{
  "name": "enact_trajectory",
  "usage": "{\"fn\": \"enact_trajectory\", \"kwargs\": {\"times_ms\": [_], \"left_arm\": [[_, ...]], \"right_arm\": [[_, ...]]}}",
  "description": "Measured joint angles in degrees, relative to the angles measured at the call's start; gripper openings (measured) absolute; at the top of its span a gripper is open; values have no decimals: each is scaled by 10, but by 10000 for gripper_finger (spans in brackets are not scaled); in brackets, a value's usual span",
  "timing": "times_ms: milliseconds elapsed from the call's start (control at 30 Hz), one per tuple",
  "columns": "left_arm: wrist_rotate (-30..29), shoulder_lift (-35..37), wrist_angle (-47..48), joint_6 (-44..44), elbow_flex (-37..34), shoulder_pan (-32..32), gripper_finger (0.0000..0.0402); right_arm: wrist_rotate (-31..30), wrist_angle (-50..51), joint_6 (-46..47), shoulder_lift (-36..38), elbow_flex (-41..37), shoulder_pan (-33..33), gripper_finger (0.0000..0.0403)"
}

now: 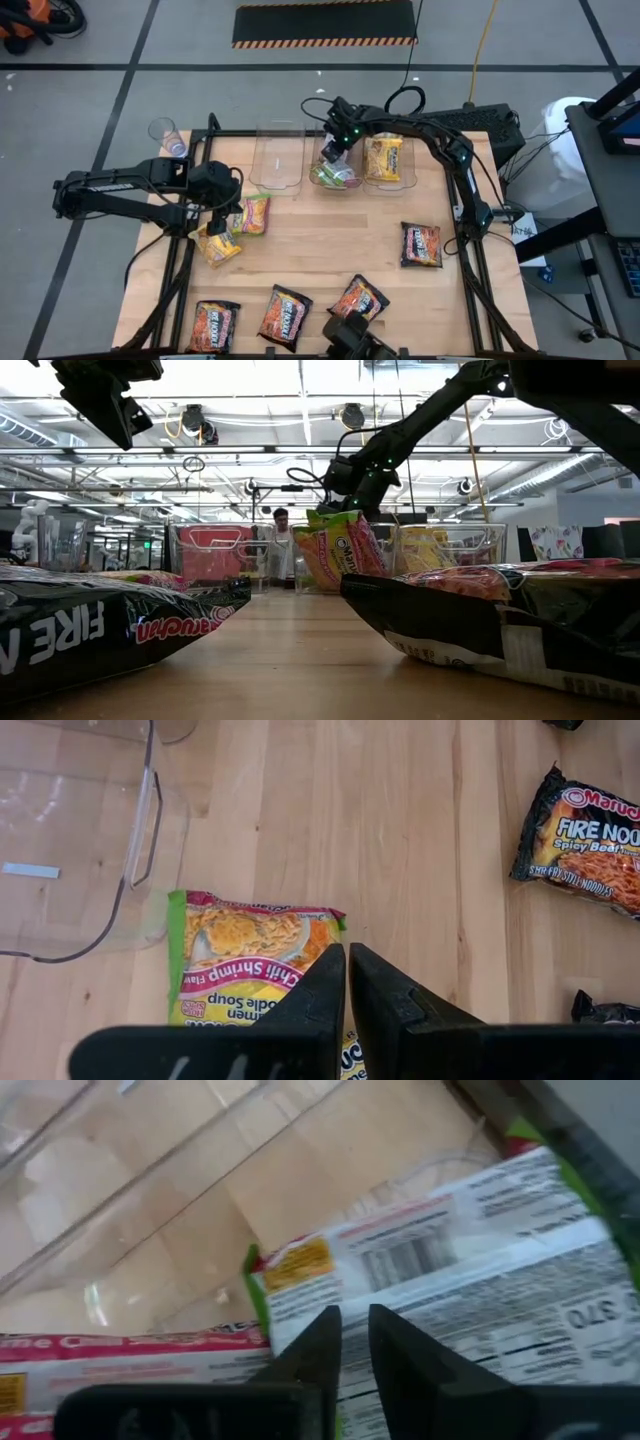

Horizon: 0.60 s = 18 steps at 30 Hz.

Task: Sort Maruchan noodles
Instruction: Adjust the green noodle pack in the center transparent bin

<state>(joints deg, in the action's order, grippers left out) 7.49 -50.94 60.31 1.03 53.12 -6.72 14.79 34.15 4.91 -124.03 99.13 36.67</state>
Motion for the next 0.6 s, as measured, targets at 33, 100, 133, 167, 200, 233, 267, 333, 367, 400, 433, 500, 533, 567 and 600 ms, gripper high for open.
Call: {"fn": "enact_trajectory", "kwargs": {"times_ms": [33,100,133,167,200,233,267,333,367,400,433,500,533,567,600], "left_arm": [[0,0,0,-1,0,0,24],[0,0,0,-3,0,0,24],[0,0,0,-6,0,0,24],[0,0,0,-7,0,0,24],[0,0,0,-10,0,0,24],[0,0,0,-11,0,0,24],[0,0,0,-12,0,0,24],[0,0,0,-12,0,0,24],[0,0,0,-12,0,0,24],[0,0,0,-13,0,0,24],[0,0,0,-13,0,0,24],[0,0,0,-13,0,0,24],[0,0,0,-13,0,0,24],[0,0,0,-14,0,0,24],[0,0,0,-15,0,0,24]], "right_arm": [[0,0,0,0,0,2,41],[1,0,4,0,0,5,20],[2,-3,8,0,0,6,10],[2,-5,14,0,0,8,5],[4,-6,20,0,0,9,4],[4,-9,27,0,0,10,4],[6,-13,33,0,0,11,3],[12,-22,33,0,0,11,1],[16,-26,33,3,0,11,1],[16,-30,33,6,0,12,2],[16,-38,33,9,-1,12,3],[17,-57,32,20,0,12,3],[17,-59,34,26,-1,12,3],[17,-70,38,30,-1,12,3],[17,-80,46,36,0,12,3]]}}
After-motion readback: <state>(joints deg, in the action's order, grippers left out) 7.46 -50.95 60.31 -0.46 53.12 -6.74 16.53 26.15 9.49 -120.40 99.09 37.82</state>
